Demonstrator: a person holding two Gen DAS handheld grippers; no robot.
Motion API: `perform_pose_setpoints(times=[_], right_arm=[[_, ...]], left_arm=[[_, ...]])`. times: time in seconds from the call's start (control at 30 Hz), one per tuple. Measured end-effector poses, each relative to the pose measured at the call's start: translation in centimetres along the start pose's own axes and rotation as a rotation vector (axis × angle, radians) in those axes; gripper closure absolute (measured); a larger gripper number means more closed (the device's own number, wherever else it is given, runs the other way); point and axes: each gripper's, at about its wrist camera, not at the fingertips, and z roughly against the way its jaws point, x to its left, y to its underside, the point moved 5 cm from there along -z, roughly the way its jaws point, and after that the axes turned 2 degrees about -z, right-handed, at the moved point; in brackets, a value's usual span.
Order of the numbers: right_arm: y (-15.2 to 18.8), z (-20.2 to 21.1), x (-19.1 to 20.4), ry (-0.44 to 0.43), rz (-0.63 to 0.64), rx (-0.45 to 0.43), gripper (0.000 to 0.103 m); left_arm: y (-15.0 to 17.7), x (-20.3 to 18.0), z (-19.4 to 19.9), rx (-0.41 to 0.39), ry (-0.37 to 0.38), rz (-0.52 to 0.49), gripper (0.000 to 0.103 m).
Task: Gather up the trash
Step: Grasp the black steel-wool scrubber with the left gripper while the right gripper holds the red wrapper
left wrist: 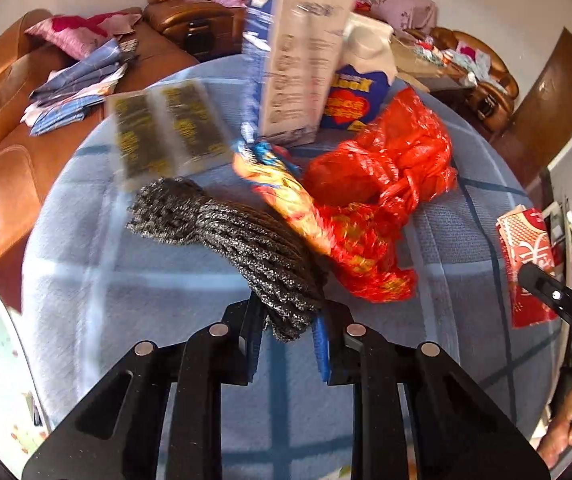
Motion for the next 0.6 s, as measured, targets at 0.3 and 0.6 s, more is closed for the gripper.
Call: perform_pose_setpoints(times=[0.3,0.6], right_arm=[[0.6,1.5,2.3,-0.025,0.017,-0.021,0.084],[0.3,3.3,2.9,0.025,0.055,-0.096,0.084]], left_arm=[[1.9,3.7,4.8,-0.084,-0.013,0.051,0.084],[2.8,4.4,7.4,-0.132,0.003,0.079,0.087]])
